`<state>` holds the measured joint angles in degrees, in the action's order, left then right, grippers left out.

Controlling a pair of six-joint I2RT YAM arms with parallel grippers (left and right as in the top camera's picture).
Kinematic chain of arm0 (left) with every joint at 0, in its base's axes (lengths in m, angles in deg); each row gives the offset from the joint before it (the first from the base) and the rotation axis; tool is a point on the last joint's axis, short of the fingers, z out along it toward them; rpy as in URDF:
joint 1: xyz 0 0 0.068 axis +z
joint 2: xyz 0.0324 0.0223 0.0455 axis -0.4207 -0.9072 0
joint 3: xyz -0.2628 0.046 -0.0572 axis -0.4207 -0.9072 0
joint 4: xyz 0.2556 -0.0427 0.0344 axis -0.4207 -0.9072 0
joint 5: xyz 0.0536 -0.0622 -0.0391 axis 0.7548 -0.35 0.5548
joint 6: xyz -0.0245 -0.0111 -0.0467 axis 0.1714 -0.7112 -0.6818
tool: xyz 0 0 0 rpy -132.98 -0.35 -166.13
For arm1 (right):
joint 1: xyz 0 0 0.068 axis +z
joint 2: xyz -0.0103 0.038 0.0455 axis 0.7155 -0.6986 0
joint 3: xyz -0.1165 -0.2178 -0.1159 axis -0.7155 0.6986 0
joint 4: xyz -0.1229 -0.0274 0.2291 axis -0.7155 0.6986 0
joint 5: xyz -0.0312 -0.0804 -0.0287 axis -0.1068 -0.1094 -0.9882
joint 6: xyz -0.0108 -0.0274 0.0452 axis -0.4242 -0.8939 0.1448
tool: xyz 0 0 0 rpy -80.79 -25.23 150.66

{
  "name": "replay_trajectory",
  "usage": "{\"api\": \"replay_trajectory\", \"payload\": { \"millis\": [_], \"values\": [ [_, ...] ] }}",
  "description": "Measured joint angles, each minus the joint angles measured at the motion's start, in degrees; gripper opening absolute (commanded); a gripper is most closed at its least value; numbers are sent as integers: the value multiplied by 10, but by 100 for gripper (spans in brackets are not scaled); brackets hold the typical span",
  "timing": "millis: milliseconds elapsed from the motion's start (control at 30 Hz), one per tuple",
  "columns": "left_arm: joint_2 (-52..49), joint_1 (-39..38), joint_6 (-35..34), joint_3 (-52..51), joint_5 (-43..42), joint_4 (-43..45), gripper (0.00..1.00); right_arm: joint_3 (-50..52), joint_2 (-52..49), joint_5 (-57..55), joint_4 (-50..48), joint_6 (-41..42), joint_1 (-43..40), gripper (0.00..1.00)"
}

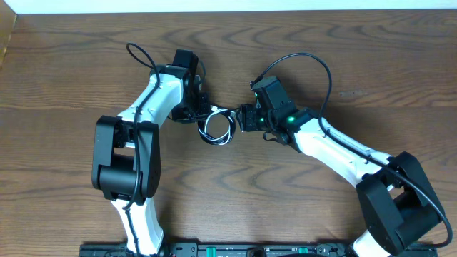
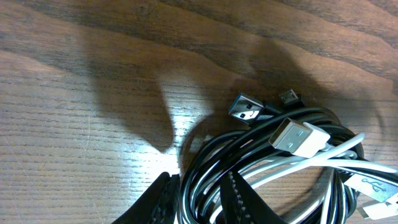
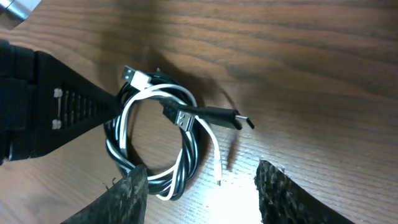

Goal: Untangle cables

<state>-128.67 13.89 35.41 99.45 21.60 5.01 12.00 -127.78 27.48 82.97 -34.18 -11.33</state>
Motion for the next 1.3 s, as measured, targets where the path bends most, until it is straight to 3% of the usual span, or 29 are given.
{"api": "replay_trajectory", "payload": {
  "millis": [233, 267, 300, 433, 467, 567, 633, 767, 933, 1300],
  "values": [
    [0, 0, 0, -27, 4, 32, 32, 0, 0, -28, 0, 2, 2, 51],
    [0, 0, 0, -27, 4, 33, 26, 0, 0, -30, 0, 2, 2, 51],
    [0, 0, 0, -27, 4, 33, 11, 0, 0, -31, 0, 2, 2, 51],
    [0, -2, -1, -27, 0, 36, 7, 0, 0, -35, 0, 2, 2, 50],
    [0, -2, 0, -27, 0, 36, 7, 0, 0, -39, 0, 2, 2, 46],
    [0, -2, 0, -27, 0, 35, 8, 0, 0, -55, -2, 6, 2, 17],
    [0, -2, 3, -27, -1, 35, 7, 0, 0, -59, -7, 7, 0, 10],
    [0, 2, 45, -27, -25, 35, 7, 0, 0, -48, -31, 8, -14, 29],
    [0, 11, 84, -27, -74, 38, 7, 0, 0, -4, -47, 19, -45, 34],
    [0, 31, 159, -27, -197, 38, 7, 0, 0, 40, 19, 96, -100, 45]
  ]
}}
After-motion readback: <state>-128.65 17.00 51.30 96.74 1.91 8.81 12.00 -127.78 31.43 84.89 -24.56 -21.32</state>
